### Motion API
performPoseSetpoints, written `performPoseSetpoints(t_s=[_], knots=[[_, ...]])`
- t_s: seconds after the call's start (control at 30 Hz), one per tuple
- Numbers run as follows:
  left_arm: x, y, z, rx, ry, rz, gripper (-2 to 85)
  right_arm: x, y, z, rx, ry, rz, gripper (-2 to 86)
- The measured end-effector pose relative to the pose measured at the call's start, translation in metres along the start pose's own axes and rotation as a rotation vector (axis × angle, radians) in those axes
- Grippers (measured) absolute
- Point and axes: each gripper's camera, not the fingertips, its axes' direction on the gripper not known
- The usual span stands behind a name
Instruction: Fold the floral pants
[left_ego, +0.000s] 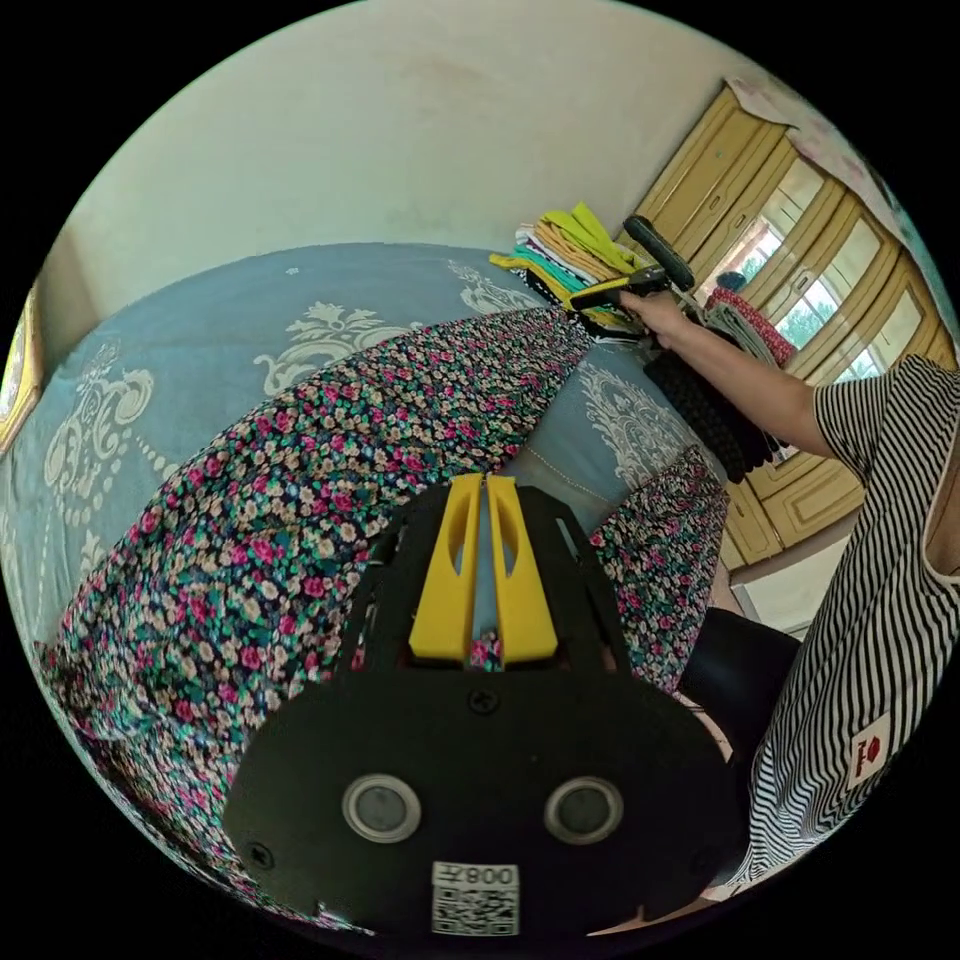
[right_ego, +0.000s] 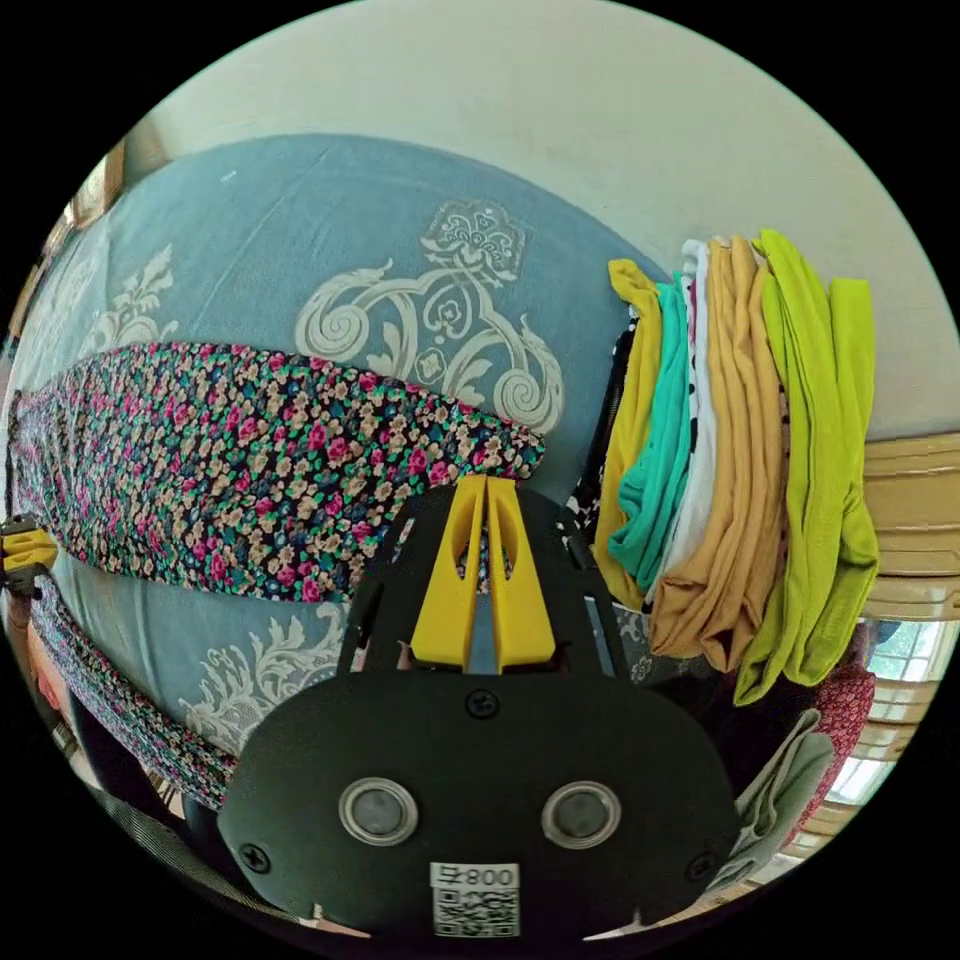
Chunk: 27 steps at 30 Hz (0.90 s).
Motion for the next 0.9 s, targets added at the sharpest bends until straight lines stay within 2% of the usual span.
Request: performPoseSetpoints(t_s=[0.1,0.17,0.23,0.3,0.37,0.43,0.47,0.63,0.77,0.9], knots=[[-0.013,0.045,-0.05,0.054,-0.044,-0.114,0.8,-0.041,0.019,-0.032,0.117,-0.109,-0.1,0.0],[-0.034,0.083,-0.09,0.053,-0.167,-0.243,0.6,-0.089,0.035,-0.048,0.189,-0.299,-0.222,0.0],[-0.056,0.112,-0.121,0.048,-0.288,-0.357,0.5,-0.135,0.041,-0.046,0.158,-0.369,-0.331,0.1],[-0.082,0.142,-0.149,0.055,-0.388,-0.485,0.4,-0.177,0.044,-0.034,0.126,-0.341,-0.406,0.1],[-0.117,0.182,-0.17,-0.044,-0.434,-0.637,0.4,-0.212,0.042,-0.007,0.031,-0.306,-0.432,0.2],[-0.125,0.209,-0.195,0.046,-0.324,-0.679,0.5,-0.213,0.043,-0.01,0.056,-0.312,-0.4,0.3],[-0.122,0.22,-0.215,0.081,-0.334,-0.669,0.6,-0.212,0.042,-0.012,0.038,-0.334,-0.392,0.4],[-0.124,0.253,-0.295,0.129,-0.533,-0.642,1.5,-0.223,0.042,-0.051,0.186,-0.432,-0.385,1.8],[-0.151,0.291,-0.338,-0.034,-0.667,-0.749,2.1,-0.291,0.002,-0.078,0.307,-0.52,-0.539,5.3],[-0.155,0.332,-0.36,-0.125,-0.62,-0.758,3.0,-0.363,-0.042,-0.081,0.304,-0.573,-0.659,6.3]])
